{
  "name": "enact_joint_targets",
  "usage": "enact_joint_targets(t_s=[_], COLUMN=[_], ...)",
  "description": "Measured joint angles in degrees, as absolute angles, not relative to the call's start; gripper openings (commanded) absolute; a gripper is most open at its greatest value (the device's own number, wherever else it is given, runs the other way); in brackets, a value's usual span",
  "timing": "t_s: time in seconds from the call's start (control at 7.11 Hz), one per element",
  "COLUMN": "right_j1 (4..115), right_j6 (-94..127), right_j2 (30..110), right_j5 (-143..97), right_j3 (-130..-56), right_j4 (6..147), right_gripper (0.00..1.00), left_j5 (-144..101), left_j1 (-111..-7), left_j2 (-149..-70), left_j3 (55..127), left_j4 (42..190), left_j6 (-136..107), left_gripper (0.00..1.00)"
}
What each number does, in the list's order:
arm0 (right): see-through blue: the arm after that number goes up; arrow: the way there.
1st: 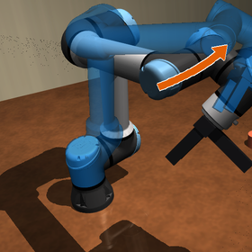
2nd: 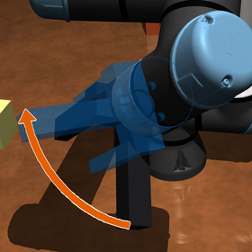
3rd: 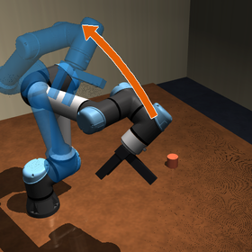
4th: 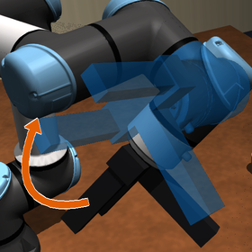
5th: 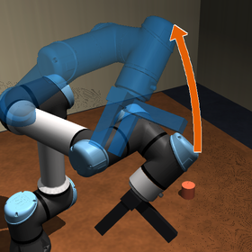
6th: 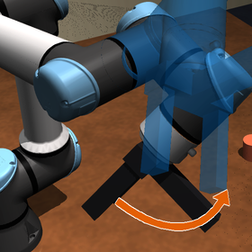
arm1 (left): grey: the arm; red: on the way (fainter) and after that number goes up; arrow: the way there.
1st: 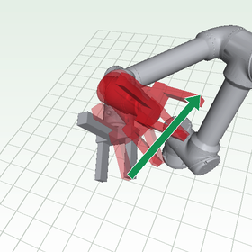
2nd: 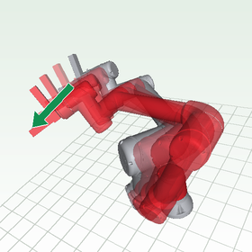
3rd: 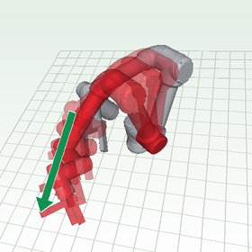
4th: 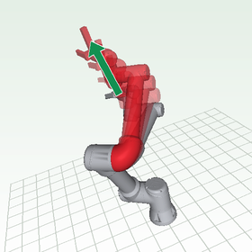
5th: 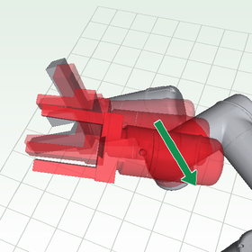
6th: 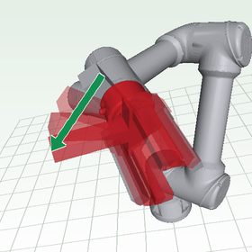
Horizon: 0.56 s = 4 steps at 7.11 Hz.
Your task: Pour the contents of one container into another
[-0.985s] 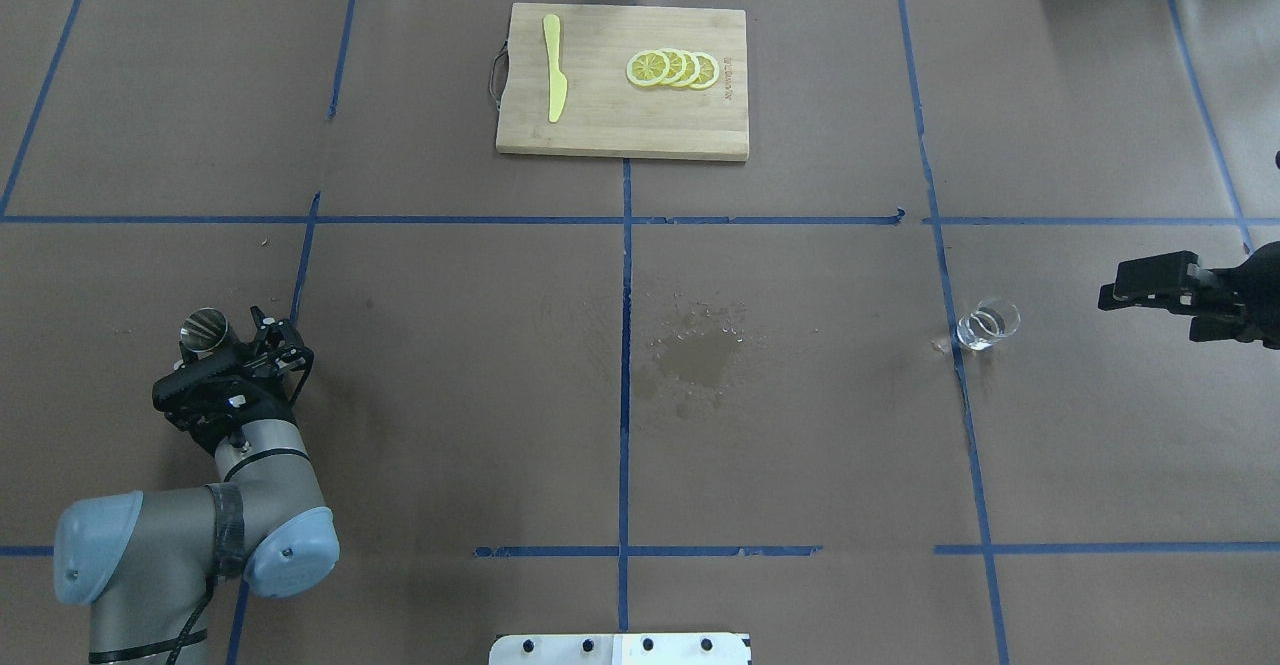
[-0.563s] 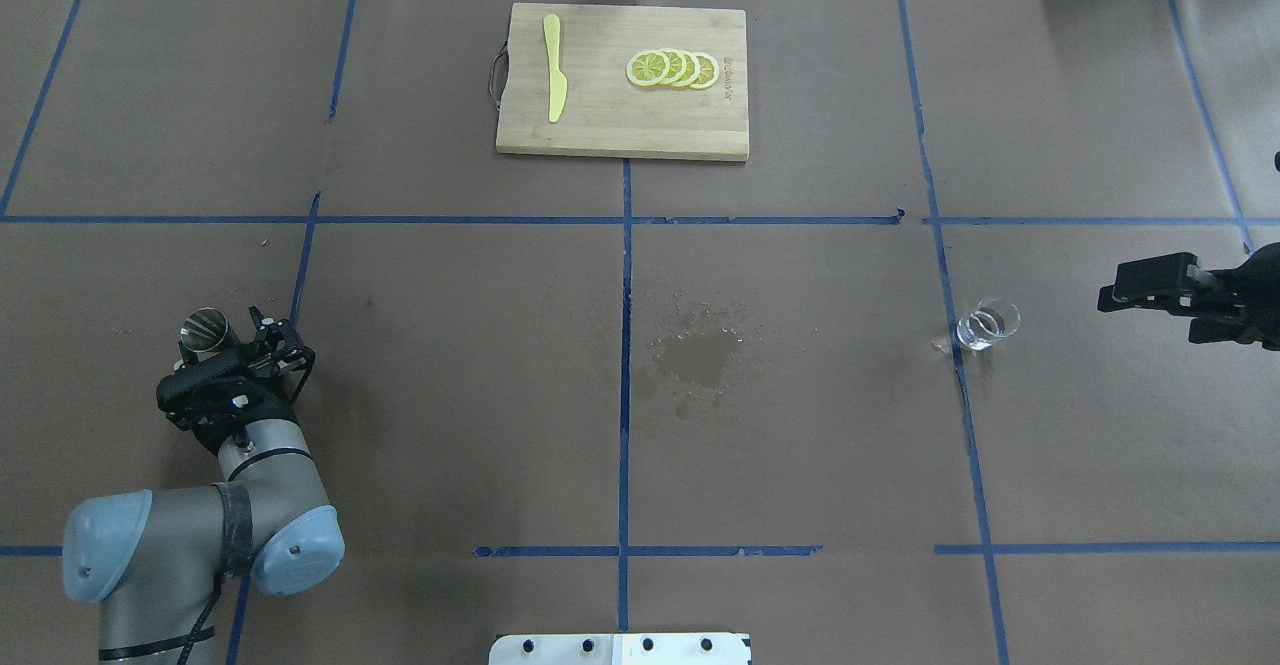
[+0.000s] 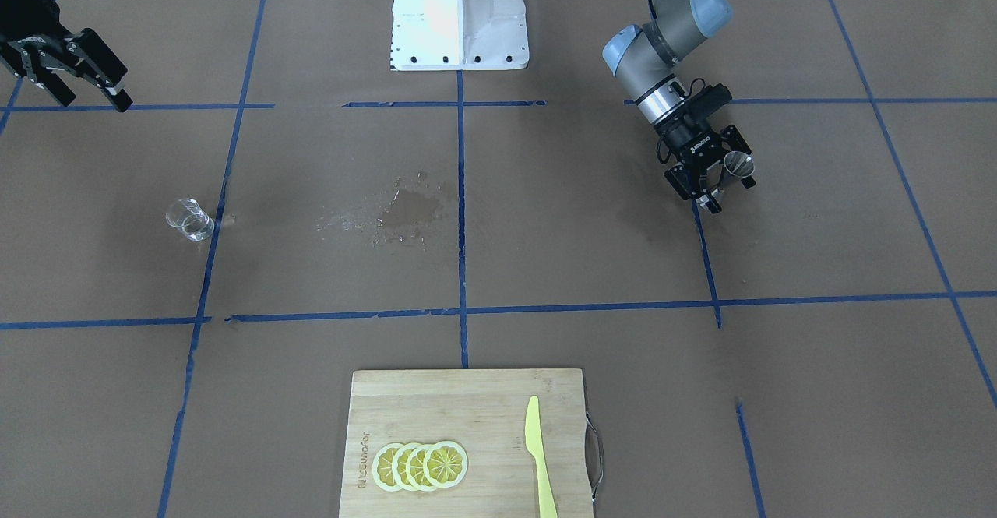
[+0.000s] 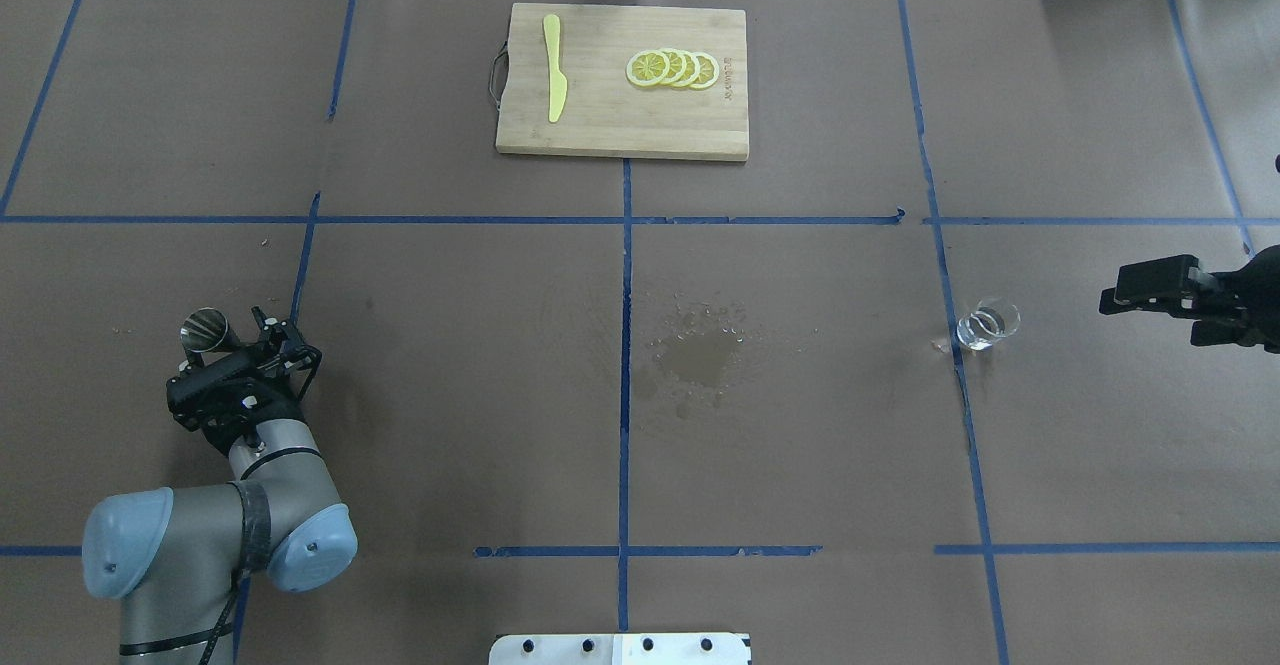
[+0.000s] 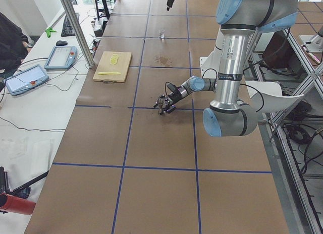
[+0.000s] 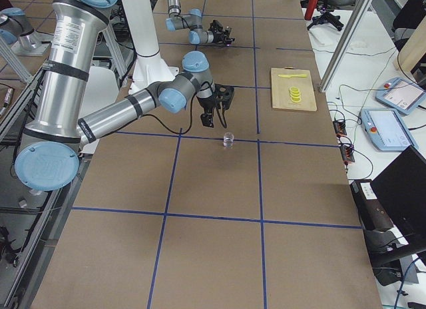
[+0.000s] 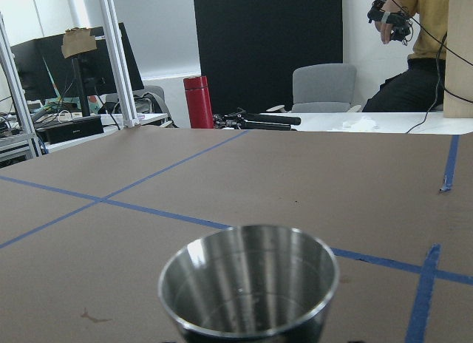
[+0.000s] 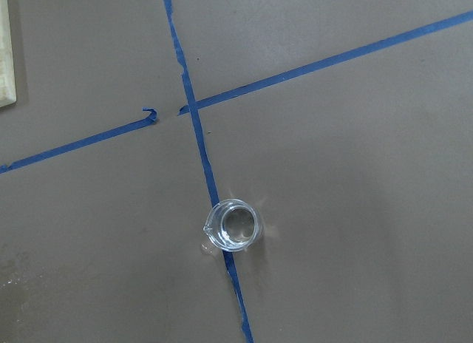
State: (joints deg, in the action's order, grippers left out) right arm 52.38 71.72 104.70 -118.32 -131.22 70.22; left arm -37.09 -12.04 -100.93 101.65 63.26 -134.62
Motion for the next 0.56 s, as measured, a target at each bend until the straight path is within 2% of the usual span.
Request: enact_joint_targets(t_s=[0.56], right_j1=[52.5], right_j6=[71.8], right_j2=[104.9], right_j5=[-118.9], right_j3=[-131.3], right_j4=[70.1], right_gripper=[1.0], left_j5=[-37.1], left_j1=[-11.9], left_j2=[-101.9], left_j3=[100.1], left_j4=[61.1], left_j6=[-138.5], left_gripper=[0.75])
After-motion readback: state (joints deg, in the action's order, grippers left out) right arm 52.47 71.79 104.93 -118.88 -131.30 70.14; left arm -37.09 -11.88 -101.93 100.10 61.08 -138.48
